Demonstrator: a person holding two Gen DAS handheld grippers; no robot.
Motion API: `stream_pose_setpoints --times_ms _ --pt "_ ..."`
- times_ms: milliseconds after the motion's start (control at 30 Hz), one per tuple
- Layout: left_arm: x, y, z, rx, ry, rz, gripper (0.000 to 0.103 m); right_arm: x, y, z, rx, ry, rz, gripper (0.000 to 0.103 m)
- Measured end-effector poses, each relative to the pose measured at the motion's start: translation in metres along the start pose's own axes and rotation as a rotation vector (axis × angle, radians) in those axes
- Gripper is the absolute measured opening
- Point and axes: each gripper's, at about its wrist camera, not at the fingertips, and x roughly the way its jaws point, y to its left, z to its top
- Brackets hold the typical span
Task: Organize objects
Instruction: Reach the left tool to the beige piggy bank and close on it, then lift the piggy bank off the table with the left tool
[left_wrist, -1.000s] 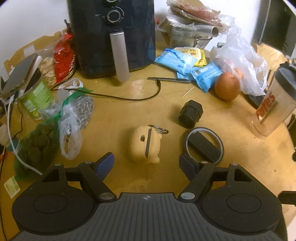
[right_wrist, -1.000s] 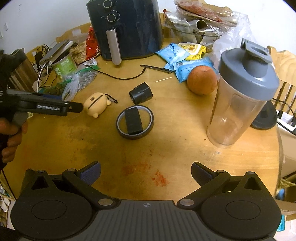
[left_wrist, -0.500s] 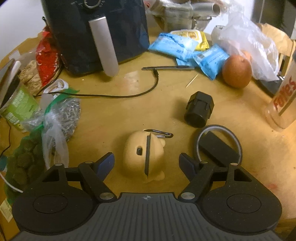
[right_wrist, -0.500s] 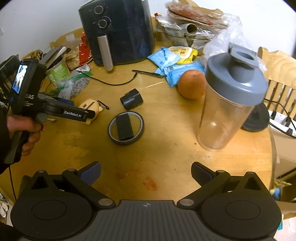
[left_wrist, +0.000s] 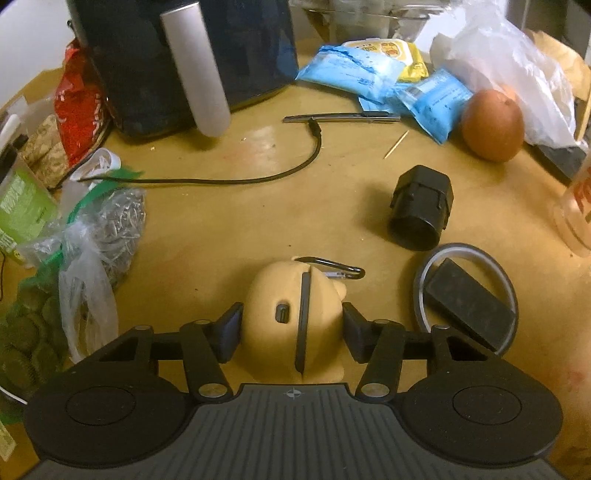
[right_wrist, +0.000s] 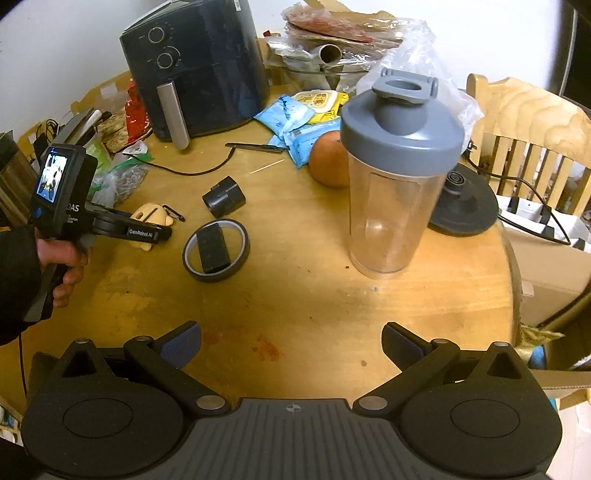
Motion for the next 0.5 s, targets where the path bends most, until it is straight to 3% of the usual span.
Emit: stream_pose_setpoints --times_ms 133,500 --pt "-0.003 0.004 0.001 -0.044 0.023 -0.011 0.053 -0.001 -0.001 -0.002 0.002 0.004 -0.002 0.103" --pt "-0.044 0.007 -0.010 -0.137 -0.056 -0.063 0.053 -0.001 0.007 -0.001 -0.020 0.004 0.025 0.103"
